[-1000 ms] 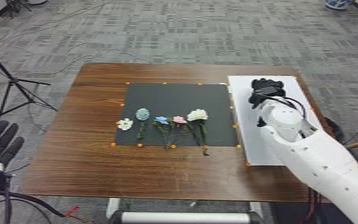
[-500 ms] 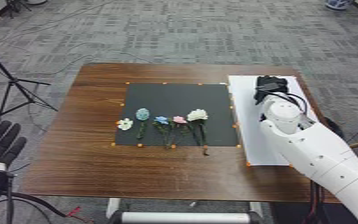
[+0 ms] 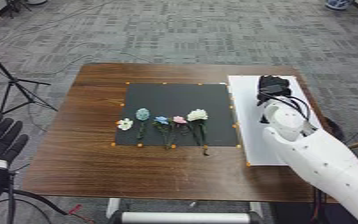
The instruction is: Arrange flowers
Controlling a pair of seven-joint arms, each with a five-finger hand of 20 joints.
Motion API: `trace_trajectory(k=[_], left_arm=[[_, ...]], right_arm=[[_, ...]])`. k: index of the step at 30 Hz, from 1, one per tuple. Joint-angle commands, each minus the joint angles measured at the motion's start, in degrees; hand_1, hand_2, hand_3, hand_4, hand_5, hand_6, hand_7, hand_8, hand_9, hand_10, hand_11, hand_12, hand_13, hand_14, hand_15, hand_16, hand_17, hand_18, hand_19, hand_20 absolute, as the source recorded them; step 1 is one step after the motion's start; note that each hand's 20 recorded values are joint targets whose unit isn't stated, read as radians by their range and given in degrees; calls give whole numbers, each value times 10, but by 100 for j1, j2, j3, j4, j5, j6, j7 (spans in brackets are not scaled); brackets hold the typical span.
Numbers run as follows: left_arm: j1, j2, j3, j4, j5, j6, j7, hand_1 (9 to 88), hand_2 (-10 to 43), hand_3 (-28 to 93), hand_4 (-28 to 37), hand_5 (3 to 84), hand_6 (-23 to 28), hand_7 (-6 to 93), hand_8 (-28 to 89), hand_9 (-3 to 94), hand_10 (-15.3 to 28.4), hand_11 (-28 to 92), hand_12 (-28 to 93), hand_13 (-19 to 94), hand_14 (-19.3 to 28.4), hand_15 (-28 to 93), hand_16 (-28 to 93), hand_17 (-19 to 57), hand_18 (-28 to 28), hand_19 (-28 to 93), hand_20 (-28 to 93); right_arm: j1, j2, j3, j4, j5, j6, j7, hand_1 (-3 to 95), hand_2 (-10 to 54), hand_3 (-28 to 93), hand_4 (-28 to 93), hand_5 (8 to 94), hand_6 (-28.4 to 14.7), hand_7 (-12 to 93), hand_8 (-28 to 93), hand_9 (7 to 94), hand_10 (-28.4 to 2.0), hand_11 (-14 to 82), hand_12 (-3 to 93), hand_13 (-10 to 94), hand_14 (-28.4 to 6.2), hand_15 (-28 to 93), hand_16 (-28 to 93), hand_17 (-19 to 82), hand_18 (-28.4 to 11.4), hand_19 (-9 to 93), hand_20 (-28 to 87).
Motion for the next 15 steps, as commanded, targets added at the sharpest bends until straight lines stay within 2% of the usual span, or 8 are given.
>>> trace_trajectory(k=[1, 3, 7, 9, 13, 15], left_arm=[[93, -29, -46, -46, 58, -22, 69, 229, 211, 671, -283, 397, 88, 145, -81, 349, 144, 218, 133, 248, 134, 309, -32, -33, 105, 196, 127], [89, -38, -70, -48, 83, -27, 40, 229, 211, 670, -283, 397, 88, 145, -80, 349, 144, 217, 132, 248, 135, 309, -33, -33, 105, 195, 126], [93, -35, -138, -47, 92, -37, 80, 230, 211, 669, -283, 396, 89, 144, -80, 348, 144, 217, 132, 247, 135, 309, -32, -33, 105, 195, 127], [2, 5, -157, 8, 92, -49, 34, 229, 211, 669, -283, 396, 89, 143, -80, 348, 144, 216, 132, 247, 135, 309, -33, -33, 105, 195, 127], [-66, 26, -245, 27, 134, -50, -16, 228, 210, 670, -283, 396, 88, 142, -79, 348, 143, 215, 133, 247, 135, 309, -32, -34, 106, 196, 127], [-125, 78, -245, 52, 147, -21, -37, 228, 210, 671, -283, 395, 88, 142, -79, 348, 143, 215, 133, 246, 135, 308, -32, -34, 106, 195, 127]], right_arm=[[-1126, 533, 373, -1583, -196, 658, -209, 636, -95, 668, -282, 740, 11, 295, 19, 855, -67, 131, 448, 698, -88, 736, 349, 329, -234, 800, 424], [-1381, 634, 407, -1917, -100, 756, -268, 637, -95, 668, -283, 742, 10, 295, 20, 856, -67, 131, 451, 699, -88, 735, 351, 330, -234, 800, 424], [-1668, 707, 347, -2284, 176, 885, -566, 639, -95, 669, -283, 744, 10, 295, 21, 856, -66, 132, 453, 700, -88, 732, 357, 330, -234, 801, 424], [-1757, 713, 310, -2425, 227, 858, -578, 639, -95, 671, -283, 745, 10, 295, 20, 857, -66, 133, 455, 701, -87, 731, 362, 330, -234, 801, 424], [-1892, 721, 238, -2632, 246, 725, -776, 638, -95, 674, -283, 746, 10, 296, 22, 858, -68, 134, 456, 702, -86, 726, 370, 331, -234, 801, 424], [-1904, 693, 157, -2684, 241, 733, -800, 636, -95, 676, -283, 745, 10, 296, 21, 856, -68, 136, 458, 700, -86, 724, 376, 331, -235, 801, 424]])
